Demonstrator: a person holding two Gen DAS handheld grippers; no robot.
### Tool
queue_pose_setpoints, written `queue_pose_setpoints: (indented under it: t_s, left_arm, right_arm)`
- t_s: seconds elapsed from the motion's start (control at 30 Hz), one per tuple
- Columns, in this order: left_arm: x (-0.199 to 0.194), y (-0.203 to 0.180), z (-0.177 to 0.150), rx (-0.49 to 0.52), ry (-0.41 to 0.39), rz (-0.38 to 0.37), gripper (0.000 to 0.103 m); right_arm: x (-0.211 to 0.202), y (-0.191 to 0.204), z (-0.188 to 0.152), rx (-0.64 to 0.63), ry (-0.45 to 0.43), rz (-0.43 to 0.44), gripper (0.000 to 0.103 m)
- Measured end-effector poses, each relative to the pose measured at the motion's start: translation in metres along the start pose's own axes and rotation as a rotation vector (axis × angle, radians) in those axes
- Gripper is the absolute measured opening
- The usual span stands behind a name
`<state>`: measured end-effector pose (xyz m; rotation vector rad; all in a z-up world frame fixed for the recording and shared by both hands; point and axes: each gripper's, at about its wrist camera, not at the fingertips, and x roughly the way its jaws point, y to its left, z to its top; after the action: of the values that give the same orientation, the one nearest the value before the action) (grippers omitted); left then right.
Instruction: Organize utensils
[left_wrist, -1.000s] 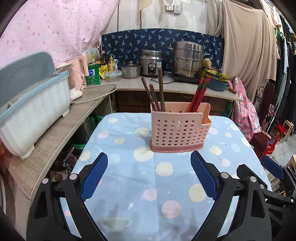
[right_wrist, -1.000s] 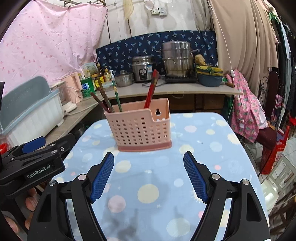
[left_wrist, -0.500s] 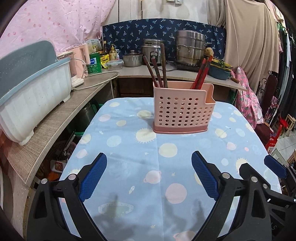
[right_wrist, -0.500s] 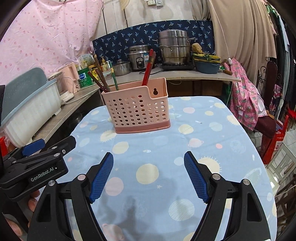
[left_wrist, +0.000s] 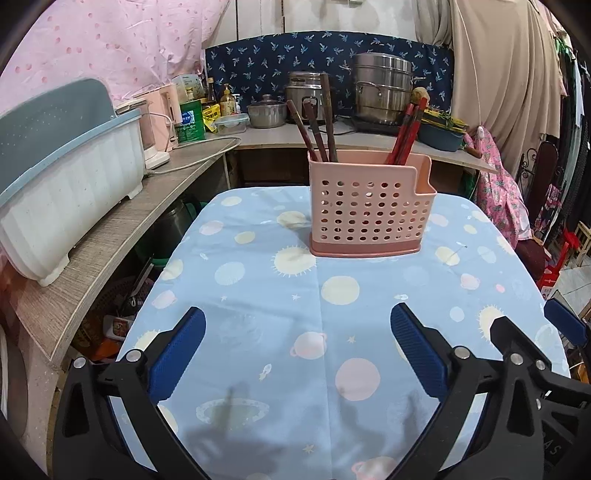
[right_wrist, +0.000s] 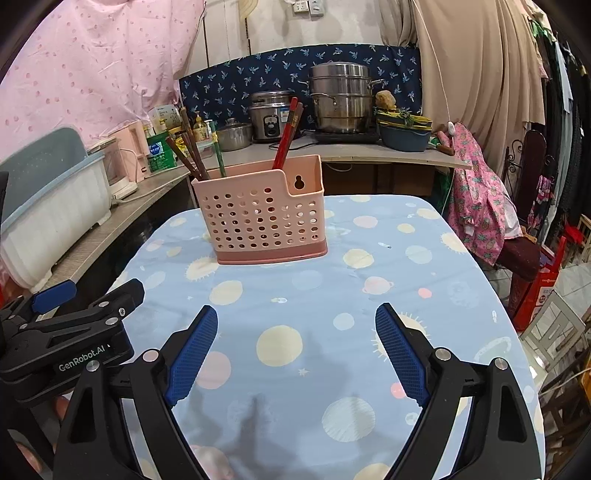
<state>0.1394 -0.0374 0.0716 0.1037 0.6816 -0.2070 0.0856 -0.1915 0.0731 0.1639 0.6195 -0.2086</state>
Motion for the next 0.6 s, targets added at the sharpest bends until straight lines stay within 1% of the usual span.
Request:
queue_pose_setpoints:
  t_s: [0.17,0.23,0.4,0.47,0.6]
  left_arm:
    - [0.0037,0.0014,-0.0016,-0.003,0.013,0.011,0.096]
    - [0.0046,0.0013,-0.0021,-0.001,0.015,0.014,0.096]
    - [0.0054,-0.0001,-0.0027,0.007,0.017,0.022,0.096]
    - [0.0059,-0.0009,-0.0028,0.009,0.018,0.023,0.096]
    - [0.008,-0.0014,-0.0036,0.01,0.024,0.029,0.096]
  right_arm:
    - [0.0027,-0.0008,-0.0016,0.001,0.011,0.0,0.087]
    - [0.0035,-0.0001,-0.0015,-0.006,0.012,-0.005,0.09]
    - [0.0047,-0.0003,-0.0024,-0.002,0.015,-0.005,0.092]
    - [0.0064,-0.001,-0.0029,0.004,0.02,-0.007,0.095]
    - [0.0079,-0.0018,-0.0037,0.008,0.024,-0.012,0.096]
